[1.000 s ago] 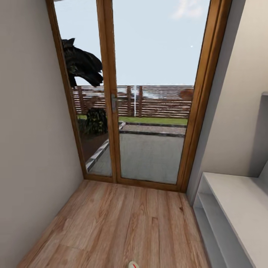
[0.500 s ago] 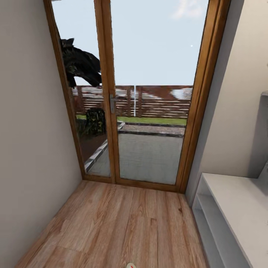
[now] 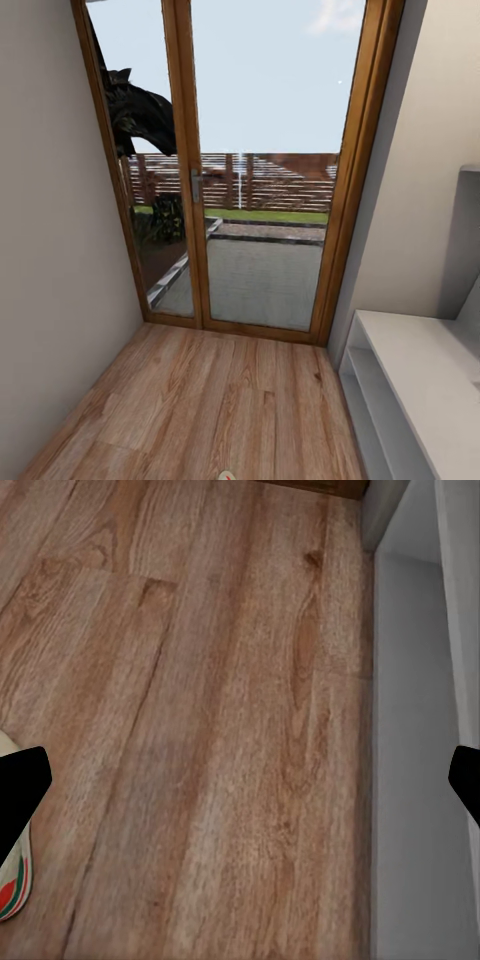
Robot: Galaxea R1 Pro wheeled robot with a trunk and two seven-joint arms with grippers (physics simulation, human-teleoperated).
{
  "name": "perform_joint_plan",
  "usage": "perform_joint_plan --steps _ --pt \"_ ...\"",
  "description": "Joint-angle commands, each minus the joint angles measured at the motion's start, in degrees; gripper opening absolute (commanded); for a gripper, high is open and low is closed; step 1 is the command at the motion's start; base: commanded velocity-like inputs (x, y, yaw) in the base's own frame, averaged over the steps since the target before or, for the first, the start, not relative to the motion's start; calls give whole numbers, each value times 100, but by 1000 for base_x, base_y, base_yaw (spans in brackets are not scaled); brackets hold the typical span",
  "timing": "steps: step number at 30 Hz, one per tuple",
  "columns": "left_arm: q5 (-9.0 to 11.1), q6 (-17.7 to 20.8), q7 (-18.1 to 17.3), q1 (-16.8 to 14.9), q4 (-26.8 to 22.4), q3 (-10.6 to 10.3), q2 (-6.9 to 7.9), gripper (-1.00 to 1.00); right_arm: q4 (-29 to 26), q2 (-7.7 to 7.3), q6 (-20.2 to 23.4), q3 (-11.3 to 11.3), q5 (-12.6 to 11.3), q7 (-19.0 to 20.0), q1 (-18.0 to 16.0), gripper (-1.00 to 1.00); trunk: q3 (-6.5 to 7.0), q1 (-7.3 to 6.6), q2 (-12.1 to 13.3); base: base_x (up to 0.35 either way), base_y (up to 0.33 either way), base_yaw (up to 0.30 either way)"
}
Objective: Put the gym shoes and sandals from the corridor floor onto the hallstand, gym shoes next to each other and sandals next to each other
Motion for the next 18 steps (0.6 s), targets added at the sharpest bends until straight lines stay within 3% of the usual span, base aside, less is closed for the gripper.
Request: perform_joint_plan --steps 1,8,18 --pt "4 -18 -1 -4 1 8 -7 100 3 0 -17 -1 -2 -2 -3 100 -6 -1 -3 0 -115 0" --pt "4 -18 -1 -4 2 8 -7 100 3 0 -17 -1 -2 -2 -3 100 -6 -1 -3 0 -200 0" --pt "-42 -18 -8 -4 -8 -43 -32 100 3 0 -17 -1 -2 -2 -3 100 -6 -1 -3 0 -24 0"
